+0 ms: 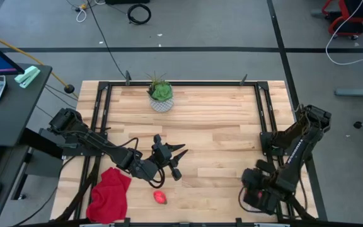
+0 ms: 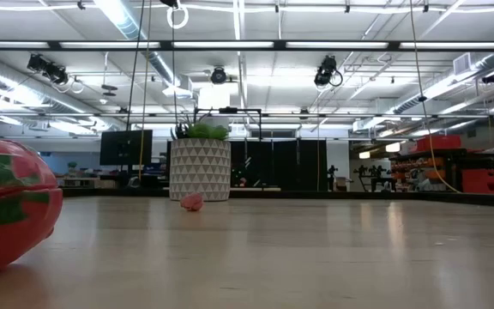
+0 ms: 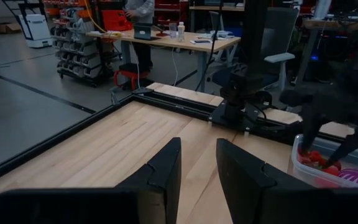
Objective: Pick and placing Produce into tupperware
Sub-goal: Put the pink peach into the transparent container
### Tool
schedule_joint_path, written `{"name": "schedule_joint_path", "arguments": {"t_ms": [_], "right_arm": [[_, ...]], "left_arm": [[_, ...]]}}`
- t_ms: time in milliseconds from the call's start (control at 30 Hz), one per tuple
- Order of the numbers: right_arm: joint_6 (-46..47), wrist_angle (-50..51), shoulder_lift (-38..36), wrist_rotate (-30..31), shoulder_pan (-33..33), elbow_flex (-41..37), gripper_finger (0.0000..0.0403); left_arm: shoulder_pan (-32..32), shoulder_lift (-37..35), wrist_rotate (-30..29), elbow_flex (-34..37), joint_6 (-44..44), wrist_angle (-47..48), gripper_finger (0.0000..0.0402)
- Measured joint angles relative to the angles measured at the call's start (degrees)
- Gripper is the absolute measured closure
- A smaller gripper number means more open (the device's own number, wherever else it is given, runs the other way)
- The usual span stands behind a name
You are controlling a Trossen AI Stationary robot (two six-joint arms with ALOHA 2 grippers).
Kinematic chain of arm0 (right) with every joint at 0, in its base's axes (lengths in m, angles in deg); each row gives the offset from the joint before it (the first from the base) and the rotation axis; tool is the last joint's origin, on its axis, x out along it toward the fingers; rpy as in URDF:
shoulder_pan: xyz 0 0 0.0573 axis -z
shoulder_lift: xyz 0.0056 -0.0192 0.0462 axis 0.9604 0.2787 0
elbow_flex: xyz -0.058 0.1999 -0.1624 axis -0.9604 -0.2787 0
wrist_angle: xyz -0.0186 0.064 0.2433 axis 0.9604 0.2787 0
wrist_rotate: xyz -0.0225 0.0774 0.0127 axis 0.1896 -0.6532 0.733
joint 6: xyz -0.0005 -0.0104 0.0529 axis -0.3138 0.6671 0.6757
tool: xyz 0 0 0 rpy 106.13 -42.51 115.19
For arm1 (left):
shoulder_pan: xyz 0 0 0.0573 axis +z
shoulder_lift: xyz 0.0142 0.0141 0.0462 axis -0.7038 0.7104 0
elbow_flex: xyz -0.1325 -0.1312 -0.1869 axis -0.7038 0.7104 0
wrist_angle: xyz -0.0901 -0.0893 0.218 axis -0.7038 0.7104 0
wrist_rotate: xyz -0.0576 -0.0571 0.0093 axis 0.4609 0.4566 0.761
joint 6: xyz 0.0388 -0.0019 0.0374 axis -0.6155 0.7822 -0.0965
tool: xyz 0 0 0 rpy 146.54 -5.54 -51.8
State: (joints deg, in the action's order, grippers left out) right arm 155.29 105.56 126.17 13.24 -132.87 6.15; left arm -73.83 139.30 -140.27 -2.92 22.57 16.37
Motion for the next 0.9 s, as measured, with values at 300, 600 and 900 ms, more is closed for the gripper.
{"name": "schedule_joint_path", "arguments": {"t_ms": [300, 600, 900], "right_arm": [[-37.5, -29.2, 0.0, 20.2, 14.7, -0.8, 0.0216], [-59.0, -59.8, 0.1, 13.0, 31.0, -10.5, 0.0210], [-59.3, -84.3, 0.1, 7.8, 39.2, -24.1, 0.0216]], "left_arm": [[0.0, 0.0, 0.0, 0.0, -0.2, 0.0, 0.0294], [-0.5, -1.0, -1.6, 0.0, -5.6, 0.0, 0.0294], [-8.3, -3.7, -30.3, 0.0, -16.9, -0.1, 0.0294]]}}
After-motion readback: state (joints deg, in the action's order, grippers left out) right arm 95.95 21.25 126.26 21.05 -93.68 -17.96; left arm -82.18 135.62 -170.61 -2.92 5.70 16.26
